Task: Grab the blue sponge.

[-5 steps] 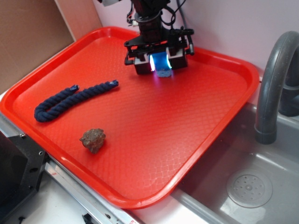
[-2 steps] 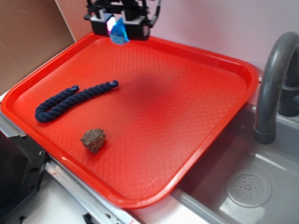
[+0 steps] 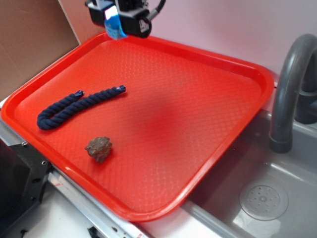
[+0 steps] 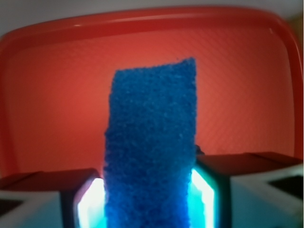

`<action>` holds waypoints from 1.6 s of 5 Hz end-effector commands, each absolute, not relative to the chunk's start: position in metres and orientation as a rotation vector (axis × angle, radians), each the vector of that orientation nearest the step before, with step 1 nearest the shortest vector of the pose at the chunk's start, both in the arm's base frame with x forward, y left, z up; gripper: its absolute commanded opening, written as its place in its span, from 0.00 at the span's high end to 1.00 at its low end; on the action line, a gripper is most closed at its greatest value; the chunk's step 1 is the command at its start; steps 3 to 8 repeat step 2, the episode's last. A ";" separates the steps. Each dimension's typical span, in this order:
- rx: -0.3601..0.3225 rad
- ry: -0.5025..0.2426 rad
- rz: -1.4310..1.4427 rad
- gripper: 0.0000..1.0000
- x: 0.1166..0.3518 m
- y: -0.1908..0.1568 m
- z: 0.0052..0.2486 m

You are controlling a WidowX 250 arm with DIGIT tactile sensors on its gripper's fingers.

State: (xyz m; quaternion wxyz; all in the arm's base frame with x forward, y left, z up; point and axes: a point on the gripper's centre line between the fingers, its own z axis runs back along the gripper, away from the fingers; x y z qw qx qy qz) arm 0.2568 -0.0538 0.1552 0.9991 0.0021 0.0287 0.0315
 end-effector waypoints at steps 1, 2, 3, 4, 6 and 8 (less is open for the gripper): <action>-0.005 -0.033 -0.020 1.00 0.259 -0.052 0.206; -0.046 -0.058 -0.064 1.00 0.263 -0.050 0.201; -0.046 -0.058 -0.064 1.00 0.263 -0.050 0.201; -0.046 -0.058 -0.064 1.00 0.263 -0.050 0.201; -0.046 -0.058 -0.064 1.00 0.263 -0.050 0.201; -0.046 -0.058 -0.064 1.00 0.263 -0.050 0.201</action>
